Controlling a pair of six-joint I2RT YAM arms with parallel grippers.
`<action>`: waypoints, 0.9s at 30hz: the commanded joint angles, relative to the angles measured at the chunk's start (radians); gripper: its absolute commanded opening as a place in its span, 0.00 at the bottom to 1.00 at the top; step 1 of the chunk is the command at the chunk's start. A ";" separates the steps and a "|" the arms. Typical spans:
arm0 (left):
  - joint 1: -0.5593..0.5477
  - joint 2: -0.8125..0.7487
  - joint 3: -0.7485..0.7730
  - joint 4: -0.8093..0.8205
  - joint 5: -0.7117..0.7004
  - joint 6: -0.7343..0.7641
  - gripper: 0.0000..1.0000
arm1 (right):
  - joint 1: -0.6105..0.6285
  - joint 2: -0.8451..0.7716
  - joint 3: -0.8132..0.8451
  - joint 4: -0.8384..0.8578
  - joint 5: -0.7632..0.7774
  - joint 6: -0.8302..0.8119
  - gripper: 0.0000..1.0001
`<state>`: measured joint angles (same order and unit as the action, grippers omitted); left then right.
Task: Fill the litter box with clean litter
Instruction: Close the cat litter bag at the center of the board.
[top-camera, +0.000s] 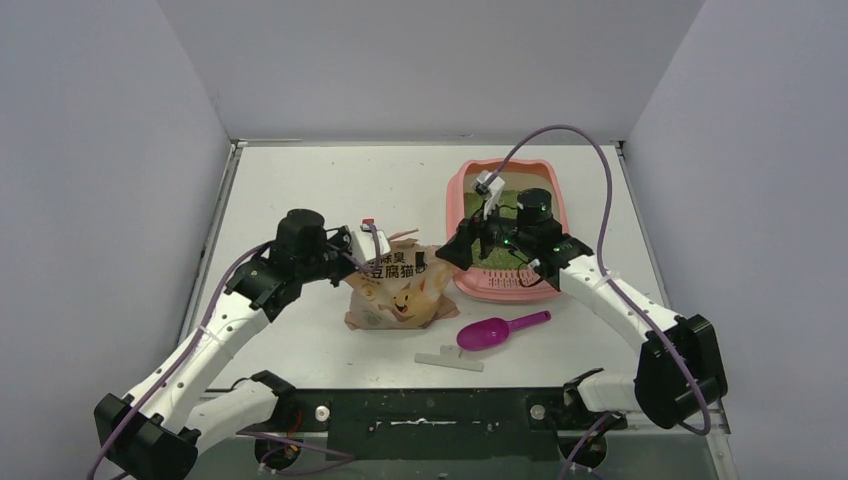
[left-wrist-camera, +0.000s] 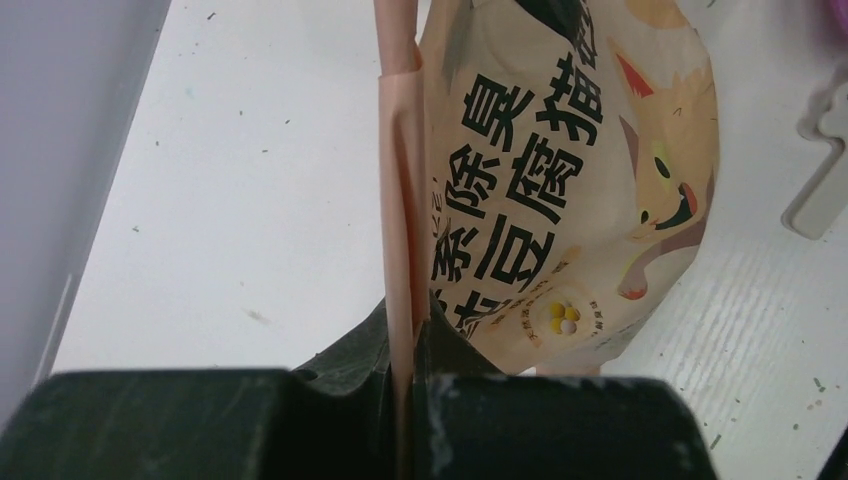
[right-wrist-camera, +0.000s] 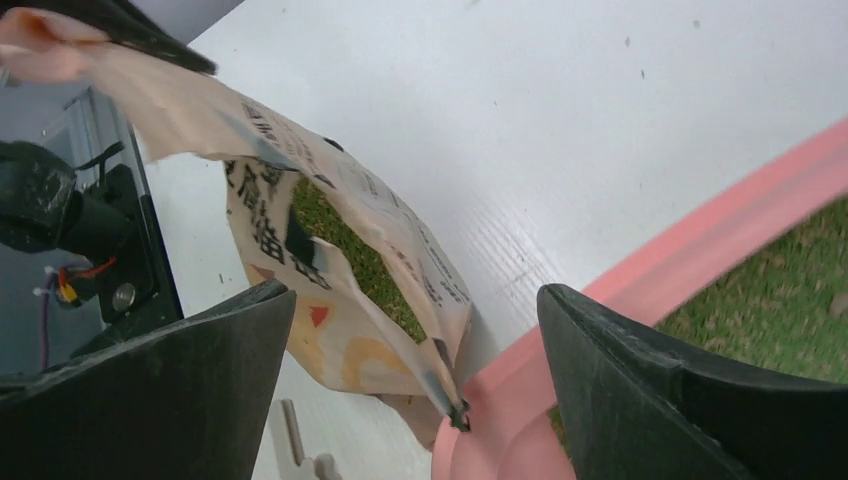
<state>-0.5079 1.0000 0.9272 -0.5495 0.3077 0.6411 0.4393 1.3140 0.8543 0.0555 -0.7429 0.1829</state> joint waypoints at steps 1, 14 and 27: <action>-0.032 -0.034 0.019 0.204 -0.114 0.008 0.00 | 0.074 -0.045 0.111 -0.095 -0.088 -0.270 1.00; -0.059 -0.088 0.021 0.221 -0.121 0.008 0.00 | 0.162 0.178 0.215 -0.104 -0.087 -0.377 1.00; -0.093 -0.182 -0.041 0.212 -0.181 0.009 0.00 | 0.162 0.228 0.273 -0.188 -0.016 -0.386 0.00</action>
<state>-0.5877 0.8894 0.8680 -0.5003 0.1711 0.6376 0.5930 1.5726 1.1053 -0.1482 -0.8288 -0.1825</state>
